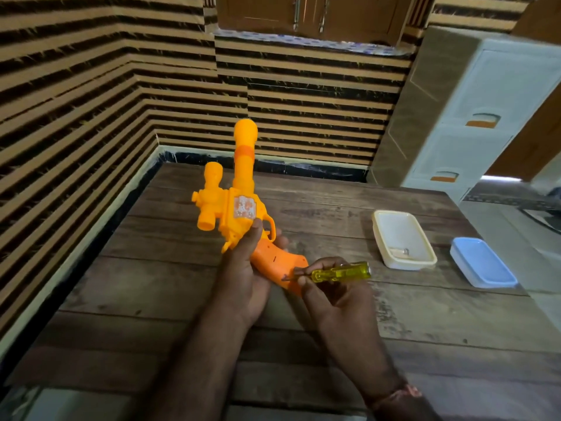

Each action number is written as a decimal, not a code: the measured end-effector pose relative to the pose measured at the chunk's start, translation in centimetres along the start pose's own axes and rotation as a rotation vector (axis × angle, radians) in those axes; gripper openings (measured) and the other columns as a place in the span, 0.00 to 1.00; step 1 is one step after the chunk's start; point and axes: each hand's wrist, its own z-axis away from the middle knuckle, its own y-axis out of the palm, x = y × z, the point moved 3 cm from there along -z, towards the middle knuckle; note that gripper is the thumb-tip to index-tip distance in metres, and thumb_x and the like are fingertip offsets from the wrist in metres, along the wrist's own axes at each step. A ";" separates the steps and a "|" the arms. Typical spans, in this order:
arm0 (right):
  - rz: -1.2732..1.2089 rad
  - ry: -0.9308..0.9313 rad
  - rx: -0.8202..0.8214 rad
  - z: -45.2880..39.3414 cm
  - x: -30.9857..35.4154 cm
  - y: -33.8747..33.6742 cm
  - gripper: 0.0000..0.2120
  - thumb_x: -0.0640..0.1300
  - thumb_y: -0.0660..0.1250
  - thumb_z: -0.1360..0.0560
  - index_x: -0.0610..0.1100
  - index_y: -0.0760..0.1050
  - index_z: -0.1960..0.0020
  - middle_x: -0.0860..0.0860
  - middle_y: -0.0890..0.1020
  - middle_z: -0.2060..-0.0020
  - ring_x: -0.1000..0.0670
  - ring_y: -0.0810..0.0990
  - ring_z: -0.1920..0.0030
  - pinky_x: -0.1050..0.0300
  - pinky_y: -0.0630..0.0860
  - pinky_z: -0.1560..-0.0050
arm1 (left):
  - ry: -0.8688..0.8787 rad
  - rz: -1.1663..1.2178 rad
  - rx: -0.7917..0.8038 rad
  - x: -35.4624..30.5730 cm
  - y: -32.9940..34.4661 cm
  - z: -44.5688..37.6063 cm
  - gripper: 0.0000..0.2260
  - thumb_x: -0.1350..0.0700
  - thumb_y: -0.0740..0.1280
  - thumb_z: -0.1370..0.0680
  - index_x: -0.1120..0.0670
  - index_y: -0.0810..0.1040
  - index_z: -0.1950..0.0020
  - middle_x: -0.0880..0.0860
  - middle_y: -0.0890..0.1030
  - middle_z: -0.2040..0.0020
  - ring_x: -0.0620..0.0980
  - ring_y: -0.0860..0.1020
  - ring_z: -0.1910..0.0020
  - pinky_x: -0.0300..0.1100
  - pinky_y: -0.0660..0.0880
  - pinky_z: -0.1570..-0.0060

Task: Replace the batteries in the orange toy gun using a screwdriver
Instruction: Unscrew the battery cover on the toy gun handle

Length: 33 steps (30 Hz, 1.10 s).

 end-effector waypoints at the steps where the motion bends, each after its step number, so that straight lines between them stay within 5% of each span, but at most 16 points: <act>1: -0.002 -0.004 -0.004 -0.1 0.1 0.0 0.04 0.36 0.72 0.28 0.38 0.78 0.54 0.47 0.84 0.61 0.53 0.83 0.58 0.62 0.77 0.55 | -0.006 0.006 -0.003 -0.2 0.0 0.1 0.11 0.54 0.66 0.23 0.52 0.77 0.41 0.55 0.81 0.54 0.50 0.81 0.58 0.47 0.81 0.56; 6: 0.037 -0.030 -0.013 -0.2 0.4 0.1 0.05 0.38 0.72 0.27 0.38 0.78 0.53 0.48 0.83 0.59 0.53 0.83 0.56 0.59 0.78 0.54 | -0.028 0.047 -0.024 -0.6 0.1 0.4 0.12 0.54 0.65 0.22 0.53 0.76 0.39 0.55 0.82 0.55 0.50 0.81 0.57 0.51 0.78 0.49; 12: 0.081 -0.014 -0.005 -0.2 0.4 -0.2 0.05 0.43 0.70 0.28 0.44 0.78 0.53 0.53 0.83 0.60 0.51 0.83 0.55 0.56 0.79 0.52 | -0.048 0.029 -0.036 -0.4 0.5 0.7 0.16 0.54 0.66 0.22 0.54 0.75 0.35 0.56 0.82 0.52 0.50 0.82 0.57 0.48 0.81 0.60; 20: 0.039 -0.008 -0.007 -0.5 0.7 -0.5 0.02 0.39 0.72 0.28 0.43 0.80 0.56 0.53 0.83 0.63 0.55 0.82 0.60 0.58 0.78 0.56 | -0.023 -0.005 -0.013 -0.6 0.8 0.9 0.25 0.52 0.68 0.26 0.57 0.71 0.30 0.56 0.81 0.53 0.51 0.81 0.56 0.55 0.76 0.45; 23: 0.016 0.014 -0.011 -0.4 0.8 -0.5 0.09 0.32 0.71 0.27 0.45 0.80 0.54 0.55 0.84 0.62 0.56 0.82 0.59 0.58 0.78 0.55 | -0.028 0.019 -0.018 -0.6 0.9 1.1 0.22 0.53 0.68 0.26 0.55 0.72 0.32 0.55 0.82 0.55 0.51 0.82 0.58 0.59 0.74 0.40; 28: 0.032 -0.085 -0.093 0.1 1.1 -0.6 0.28 0.31 0.71 0.29 0.58 0.69 0.40 0.45 0.80 0.57 0.51 0.81 0.57 0.60 0.79 0.56 | -0.030 0.012 -0.032 -0.3 1.0 1.3 0.22 0.53 0.66 0.22 0.55 0.71 0.29 0.54 0.82 0.54 0.50 0.81 0.57 0.50 0.81 0.60; 33: 0.067 -0.106 -0.123 0.5 1.7 -0.4 0.36 0.30 0.71 0.29 0.60 0.61 0.34 0.51 0.81 0.60 0.50 0.84 0.61 0.50 0.83 0.60 | -0.037 0.028 -0.007 -0.2 1.3 1.3 0.23 0.53 0.67 0.23 0.54 0.70 0.28 0.53 0.82 0.55 0.50 0.81 0.57 0.57 0.79 0.49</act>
